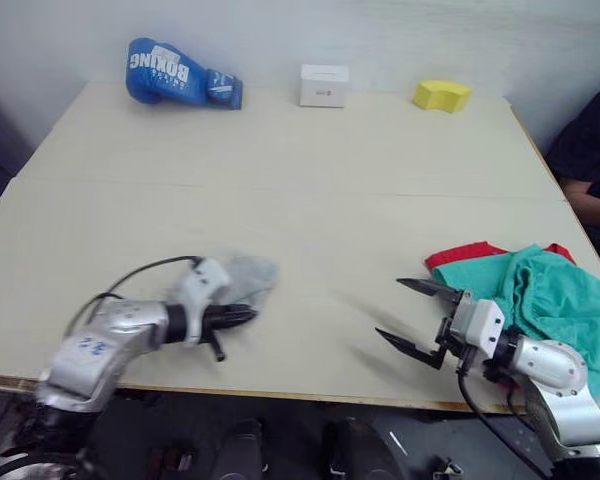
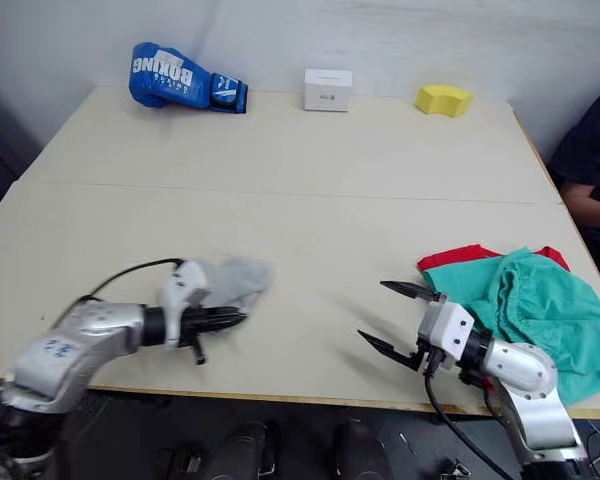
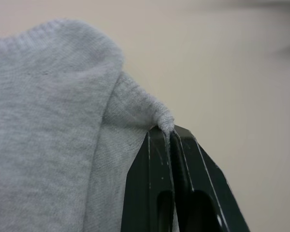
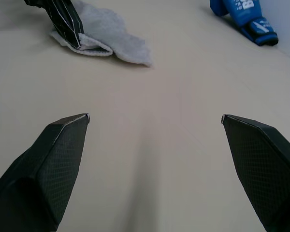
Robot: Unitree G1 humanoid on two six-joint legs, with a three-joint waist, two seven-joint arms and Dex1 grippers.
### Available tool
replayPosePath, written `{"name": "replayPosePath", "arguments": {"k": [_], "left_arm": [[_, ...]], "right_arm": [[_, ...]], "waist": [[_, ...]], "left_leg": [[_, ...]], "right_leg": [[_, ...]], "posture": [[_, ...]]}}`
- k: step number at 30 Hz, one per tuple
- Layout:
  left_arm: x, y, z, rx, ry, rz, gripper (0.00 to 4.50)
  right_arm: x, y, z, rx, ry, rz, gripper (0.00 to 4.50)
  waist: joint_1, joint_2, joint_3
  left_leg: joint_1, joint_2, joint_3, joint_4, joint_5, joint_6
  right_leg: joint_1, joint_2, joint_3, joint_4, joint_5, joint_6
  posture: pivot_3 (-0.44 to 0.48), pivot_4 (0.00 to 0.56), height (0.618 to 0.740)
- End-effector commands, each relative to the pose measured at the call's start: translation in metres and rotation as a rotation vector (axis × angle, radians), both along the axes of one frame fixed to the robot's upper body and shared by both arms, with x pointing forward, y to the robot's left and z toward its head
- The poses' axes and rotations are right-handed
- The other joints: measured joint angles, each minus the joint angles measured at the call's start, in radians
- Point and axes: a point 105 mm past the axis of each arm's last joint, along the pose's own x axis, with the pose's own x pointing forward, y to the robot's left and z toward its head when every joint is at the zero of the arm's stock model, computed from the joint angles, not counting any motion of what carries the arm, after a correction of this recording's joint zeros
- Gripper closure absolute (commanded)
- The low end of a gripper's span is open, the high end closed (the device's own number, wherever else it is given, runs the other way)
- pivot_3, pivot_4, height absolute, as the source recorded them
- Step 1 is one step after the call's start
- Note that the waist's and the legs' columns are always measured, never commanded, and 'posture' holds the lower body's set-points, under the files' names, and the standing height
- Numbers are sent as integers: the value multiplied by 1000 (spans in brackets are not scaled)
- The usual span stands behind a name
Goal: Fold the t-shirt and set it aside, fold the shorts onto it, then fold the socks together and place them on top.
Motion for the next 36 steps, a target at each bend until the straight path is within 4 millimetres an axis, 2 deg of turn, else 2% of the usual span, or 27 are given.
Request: {"name": "replayPosePath", "arguments": {"k": [1,5,9,11,13,16,18,22,24,29,31,34,36], "left_arm": [[-1,-19,2,-6,16,-34,4263],[-6,-32,25,-74,-42,-149,3272],[-17,-20,59,-184,-164,-310,2097],[-10,-2,77,-245,-168,-277,2097],[7,16,88,-225,-223,-202,2097],[39,46,81,-89,-273,-76,2097],[58,59,75,-31,-288,-16,2097],[86,65,70,-25,-294,72,2097],[91,65,63,-16,-256,81,2097],[91,62,53,-17,-171,71,2097],[90,63,48,-3,-136,72,2051],[88,66,40,14,-91,85,2051],[83,65,36,11,-47,75,2452]], "right_arm": [[-4,-4,10,-32,-44,-5,0],[2,-4,19,8,-51,-41,0],[-8,18,16,-1,46,61,0],[-7,32,16,-12,66,100,0],[-4,44,12,-40,89,125,0],[4,71,1,-94,103,191,0],[11,87,-11,-152,97,224,0],[26,110,-20,-181,72,225,0],[28,120,-25,-197,78,239,0],[34,128,-40,-258,71,236,0],[38,131,-39,-251,55,235,388],[39,136,-38,-256,14,262,1316],[39,138,-38,-258,1,279,1970]], "waist": [[-9,0,0],[-10,0,0],[-9,0,0],[-10,0,0],[-9,0,0],[-7,0,0],[-8,0,0],[1,-1,0],[3,-1,0],[-5,-1,0],[-11,-2,0],[-13,-2,0],[-12,-2,0]], "left_leg": [[0,0,0,0,0,0],[2,2,0,1,2,-2],[2,4,-1,1,3,-4],[1,5,-1,1,3,-5],[1,5,-1,1,3,-5],[1,5,-1,1,4,-4],[2,5,-1,1,4,-4],[-7,4,0,1,4,-3],[-19,5,0,8,6,-7],[-20,5,2,10,5,-6],[-18,5,2,10,5,-6],[-15,5,0,10,5,-5],[-14,5,0,10,7,-3]], "right_leg": [[0,1,0,0,0,0],[1,3,1,2,1,0],[0,5,1,2,1,-1],[0,5,1,2,1,-2],[0,5,1,2,1,-2],[0,5,1,1,2,-4],[0,5,1,1,3,-4],[-9,5,1,1,3,-3],[-19,5,0,5,3,-3],[-18,5,0,5,3,-1],[-17,5,0,4,3,-1],[-16,6,0,9,3,-2],[-16,6,0,10,4,-4]], "posture": [[0,150,740],[0,150,740],[0,150,740],[0,150,740],[0,150,740],[0,150,740],[0,150,740],[0,150,740],[0,150,740],[0,150,740],[0,150,740],[0,150,740],[0,150,740]]}}
